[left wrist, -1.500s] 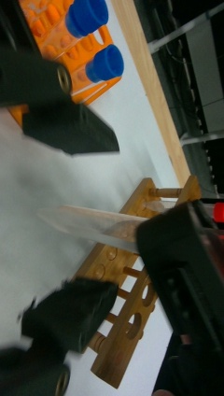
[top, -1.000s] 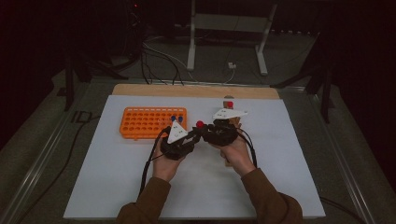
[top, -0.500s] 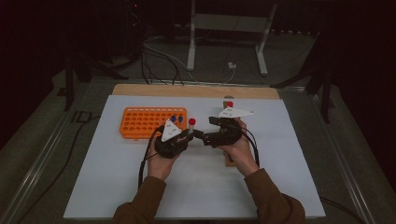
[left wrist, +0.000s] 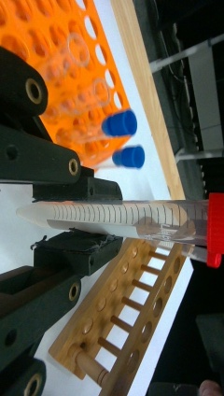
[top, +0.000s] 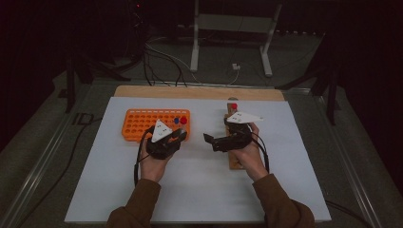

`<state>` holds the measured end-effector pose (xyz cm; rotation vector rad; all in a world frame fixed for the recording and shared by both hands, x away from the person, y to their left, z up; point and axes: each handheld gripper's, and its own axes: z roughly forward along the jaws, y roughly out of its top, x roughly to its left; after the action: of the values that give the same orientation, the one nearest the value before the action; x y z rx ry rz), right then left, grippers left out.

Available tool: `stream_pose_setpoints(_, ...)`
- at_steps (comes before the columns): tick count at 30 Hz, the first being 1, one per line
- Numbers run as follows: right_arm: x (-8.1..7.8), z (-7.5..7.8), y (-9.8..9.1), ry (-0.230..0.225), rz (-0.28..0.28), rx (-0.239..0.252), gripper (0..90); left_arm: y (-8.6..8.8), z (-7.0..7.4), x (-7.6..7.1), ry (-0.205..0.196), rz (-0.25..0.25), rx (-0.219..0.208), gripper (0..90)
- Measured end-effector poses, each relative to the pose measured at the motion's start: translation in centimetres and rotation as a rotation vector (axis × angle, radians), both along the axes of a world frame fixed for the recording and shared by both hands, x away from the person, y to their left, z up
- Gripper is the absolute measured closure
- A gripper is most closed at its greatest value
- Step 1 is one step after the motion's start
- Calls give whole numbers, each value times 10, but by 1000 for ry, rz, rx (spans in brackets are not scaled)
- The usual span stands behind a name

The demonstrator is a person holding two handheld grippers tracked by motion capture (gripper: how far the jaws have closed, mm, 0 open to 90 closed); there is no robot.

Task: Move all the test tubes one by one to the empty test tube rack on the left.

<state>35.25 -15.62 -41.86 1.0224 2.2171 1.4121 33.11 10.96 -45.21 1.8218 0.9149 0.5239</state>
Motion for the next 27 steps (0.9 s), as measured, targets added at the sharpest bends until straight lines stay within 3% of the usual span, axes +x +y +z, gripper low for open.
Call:
stream_pose_setpoints(17, -1, 0, -14, -6, -23, 19, 2, 49, 17, 12, -29, 142, -49, 743)
stream_pose_setpoints(22, -1, 0, -14, -8, -22, 18, 2, 60, 17, 16, -31, 190, -38, 743)
stream_pose_setpoints(27, -1, 0, -14, -8, -18, 17, 3, 63, 13, 23, -36, 230, 1, 743)
